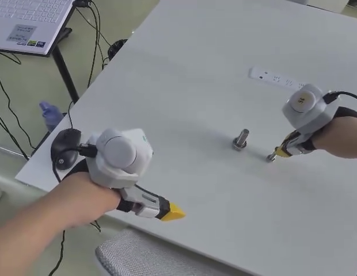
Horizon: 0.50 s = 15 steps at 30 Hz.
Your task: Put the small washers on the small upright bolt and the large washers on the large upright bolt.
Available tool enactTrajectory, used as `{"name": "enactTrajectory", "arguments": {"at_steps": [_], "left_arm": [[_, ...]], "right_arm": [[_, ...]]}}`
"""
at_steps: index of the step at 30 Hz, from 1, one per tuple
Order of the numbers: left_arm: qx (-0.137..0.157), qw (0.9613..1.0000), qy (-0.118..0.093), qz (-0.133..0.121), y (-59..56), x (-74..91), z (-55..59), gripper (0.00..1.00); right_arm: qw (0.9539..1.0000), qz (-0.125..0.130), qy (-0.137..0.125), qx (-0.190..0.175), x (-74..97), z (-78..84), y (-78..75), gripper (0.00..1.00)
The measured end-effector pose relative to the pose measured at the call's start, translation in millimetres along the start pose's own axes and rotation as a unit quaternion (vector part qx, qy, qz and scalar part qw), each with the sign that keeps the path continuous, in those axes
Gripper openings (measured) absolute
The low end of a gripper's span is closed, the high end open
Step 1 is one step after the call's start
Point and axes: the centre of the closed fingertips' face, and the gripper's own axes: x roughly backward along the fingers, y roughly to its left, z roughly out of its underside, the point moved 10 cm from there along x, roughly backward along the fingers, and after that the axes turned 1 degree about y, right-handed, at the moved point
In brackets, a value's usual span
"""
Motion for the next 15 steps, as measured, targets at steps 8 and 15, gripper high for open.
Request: {"name": "enactTrajectory", "arguments": {"at_steps": [8, 15], "left_arm": [[0.002, 1.0, 0.006, -0.001, -0.2, 0.6, 3.4, 0.91], [0.006, 0.9999, 0.012, -0.002, -1.1, 2.3, 9.5, 0.9]], "right_arm": [[1.0, 0.005, 0.002, 0.004, -9.2, 0.5, 0.4, 0.12], [0.9999, 0.004, 0.009, 0.009, -20.4, -2.1, -1.9, 0.12]]}}
